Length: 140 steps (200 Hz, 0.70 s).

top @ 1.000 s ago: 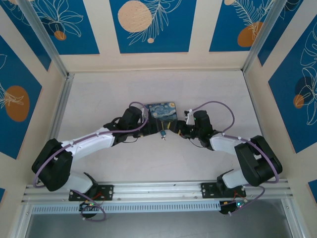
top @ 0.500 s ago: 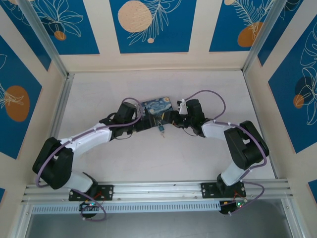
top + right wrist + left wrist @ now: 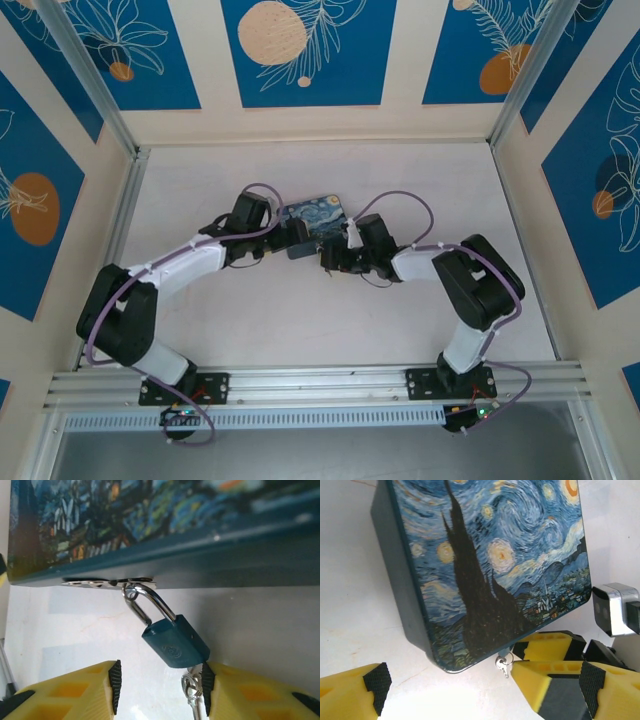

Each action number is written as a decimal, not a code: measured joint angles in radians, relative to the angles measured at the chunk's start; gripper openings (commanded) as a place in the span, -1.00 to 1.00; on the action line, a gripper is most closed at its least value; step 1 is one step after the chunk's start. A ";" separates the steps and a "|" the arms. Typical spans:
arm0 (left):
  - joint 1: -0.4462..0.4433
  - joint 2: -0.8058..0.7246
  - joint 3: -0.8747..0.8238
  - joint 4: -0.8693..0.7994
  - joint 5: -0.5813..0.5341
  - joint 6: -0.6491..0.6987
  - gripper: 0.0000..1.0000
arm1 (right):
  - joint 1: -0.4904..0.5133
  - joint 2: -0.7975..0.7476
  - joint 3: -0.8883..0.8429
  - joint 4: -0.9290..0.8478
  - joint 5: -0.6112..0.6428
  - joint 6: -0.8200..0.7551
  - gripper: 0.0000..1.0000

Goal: Unlock a padlock with a key

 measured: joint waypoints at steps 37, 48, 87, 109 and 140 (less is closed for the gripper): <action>0.015 0.011 0.000 0.002 0.019 0.000 0.95 | 0.014 0.037 0.034 -0.009 0.035 -0.051 -0.10; 0.018 0.017 0.000 0.003 0.024 0.000 0.95 | 0.014 0.042 0.042 -0.012 0.037 -0.056 -0.10; 0.031 0.021 0.000 0.004 0.037 0.000 0.96 | 0.018 0.051 0.056 -0.019 0.054 -0.060 -0.07; 0.039 0.023 0.002 0.005 0.045 0.000 0.96 | 0.025 0.066 0.083 -0.033 0.075 -0.069 -0.05; 0.046 0.026 0.004 0.005 0.052 0.000 0.95 | 0.045 0.090 0.134 -0.079 0.147 -0.096 -0.11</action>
